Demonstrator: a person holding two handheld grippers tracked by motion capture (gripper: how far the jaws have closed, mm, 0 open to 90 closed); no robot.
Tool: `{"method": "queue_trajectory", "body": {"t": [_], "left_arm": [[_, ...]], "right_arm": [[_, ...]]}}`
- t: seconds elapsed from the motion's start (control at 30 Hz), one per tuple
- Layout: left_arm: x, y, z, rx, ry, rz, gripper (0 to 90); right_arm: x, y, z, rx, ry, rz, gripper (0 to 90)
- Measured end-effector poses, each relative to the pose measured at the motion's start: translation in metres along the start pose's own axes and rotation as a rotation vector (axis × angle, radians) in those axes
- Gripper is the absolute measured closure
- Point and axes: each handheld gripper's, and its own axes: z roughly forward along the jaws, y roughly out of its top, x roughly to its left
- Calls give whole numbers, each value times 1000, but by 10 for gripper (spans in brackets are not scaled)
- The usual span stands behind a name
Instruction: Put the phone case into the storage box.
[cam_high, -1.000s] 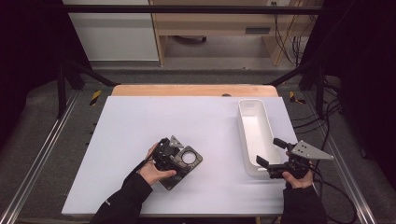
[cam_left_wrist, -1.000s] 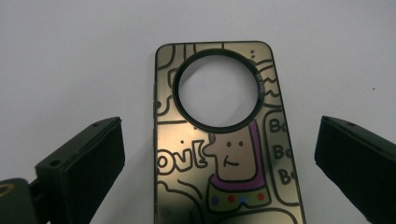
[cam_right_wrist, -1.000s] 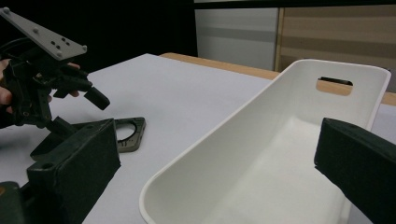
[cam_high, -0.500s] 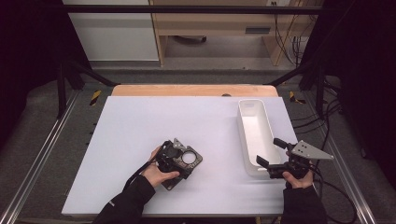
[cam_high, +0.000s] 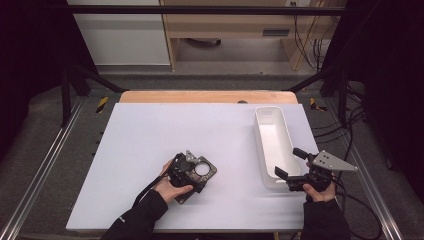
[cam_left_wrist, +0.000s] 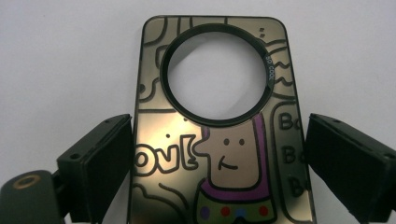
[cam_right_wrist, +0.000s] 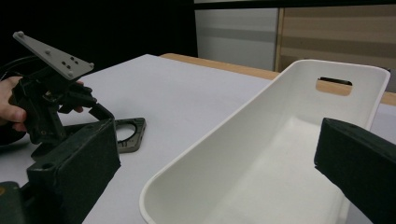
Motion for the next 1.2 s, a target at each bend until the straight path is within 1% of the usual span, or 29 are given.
{"method": "queue_trajectory", "body": {"t": [0.13,0.3,0.43,0.67,0.93,1.2], "left_arm": [[-1,0,0,1,8,5,100],[-3,0,0,18,22,28,98],[-3,1,0,26,17,30,100],[-3,2,0,38,20,33,106],[-3,2,0,37,21,31,113],[-3,2,-3,46,10,39,115]], "right_arm": [[0,0,0,2,0,-1,3],[0,0,0,3,0,1,2],[0,0,1,3,2,0,3],[0,0,0,-1,4,3,3],[0,0,0,-2,6,4,3],[0,0,0,-2,9,4,3]]}}
